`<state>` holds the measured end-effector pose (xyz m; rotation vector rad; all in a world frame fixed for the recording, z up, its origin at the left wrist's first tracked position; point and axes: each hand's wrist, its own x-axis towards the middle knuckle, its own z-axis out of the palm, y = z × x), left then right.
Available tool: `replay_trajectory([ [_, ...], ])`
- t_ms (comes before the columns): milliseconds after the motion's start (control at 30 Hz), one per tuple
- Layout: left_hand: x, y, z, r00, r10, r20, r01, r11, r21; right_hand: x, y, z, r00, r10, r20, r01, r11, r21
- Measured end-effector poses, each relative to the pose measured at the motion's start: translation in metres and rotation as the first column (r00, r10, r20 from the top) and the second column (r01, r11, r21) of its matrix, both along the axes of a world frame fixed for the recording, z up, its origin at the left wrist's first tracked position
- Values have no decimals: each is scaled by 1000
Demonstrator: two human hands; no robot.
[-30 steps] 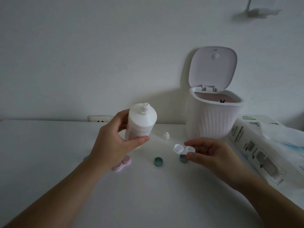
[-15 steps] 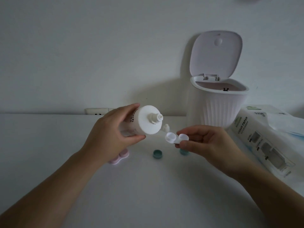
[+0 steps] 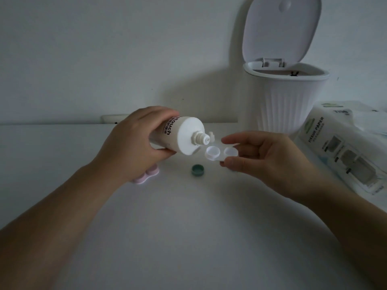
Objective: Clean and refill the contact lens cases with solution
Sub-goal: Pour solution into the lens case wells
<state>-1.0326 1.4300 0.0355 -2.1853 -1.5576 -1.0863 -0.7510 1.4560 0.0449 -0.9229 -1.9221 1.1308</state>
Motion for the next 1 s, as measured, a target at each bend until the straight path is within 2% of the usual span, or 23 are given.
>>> replay_trajectory([
  [267, 0, 1, 2, 999, 21, -37, -21, 1000, 0, -1, 0, -2, 998, -34, 52, 33, 999, 27],
  [1000, 7, -1, 9, 991, 26, -130, -24, 1000, 19, -1, 2, -6, 996, 8, 92, -13, 998, 61],
])
